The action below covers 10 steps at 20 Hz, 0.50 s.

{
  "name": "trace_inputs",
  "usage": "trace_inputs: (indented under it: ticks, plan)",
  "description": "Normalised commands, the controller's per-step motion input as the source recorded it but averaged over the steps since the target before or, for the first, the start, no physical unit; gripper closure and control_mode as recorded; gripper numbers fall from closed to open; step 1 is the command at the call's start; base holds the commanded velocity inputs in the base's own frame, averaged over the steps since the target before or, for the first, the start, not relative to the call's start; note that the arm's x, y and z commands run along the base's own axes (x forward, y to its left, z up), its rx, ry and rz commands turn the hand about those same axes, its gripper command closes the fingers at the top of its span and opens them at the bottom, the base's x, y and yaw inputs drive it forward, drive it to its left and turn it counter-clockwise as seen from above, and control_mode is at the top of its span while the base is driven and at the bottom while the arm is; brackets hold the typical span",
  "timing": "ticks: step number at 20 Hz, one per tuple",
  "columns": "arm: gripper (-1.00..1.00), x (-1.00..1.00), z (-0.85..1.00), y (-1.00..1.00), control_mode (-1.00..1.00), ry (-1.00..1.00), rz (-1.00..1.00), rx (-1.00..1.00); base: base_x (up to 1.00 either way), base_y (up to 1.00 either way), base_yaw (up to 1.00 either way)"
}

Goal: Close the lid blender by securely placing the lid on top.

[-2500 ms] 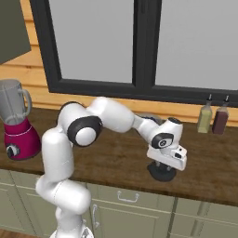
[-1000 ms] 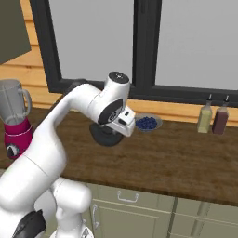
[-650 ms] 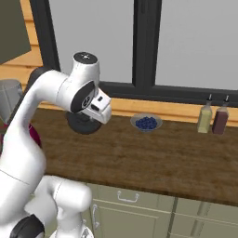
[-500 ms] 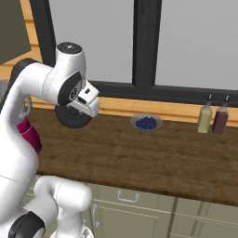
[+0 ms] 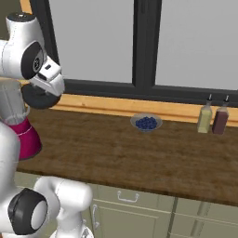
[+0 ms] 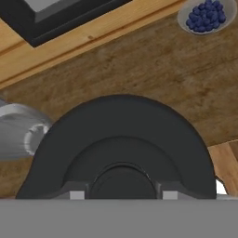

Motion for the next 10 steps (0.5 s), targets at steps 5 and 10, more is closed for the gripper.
trace_inputs:
  ticks: [5,10]
  plan:
    - [1.00,0.00,0.18,1.00,-1.00,0.00,0.00,-0.02,0.00,0.00,0.00]
    - [1.00,0.23,0.18,0.95,-1.00,0.03,0.00,-0.01,0.00,0.00,0.00]
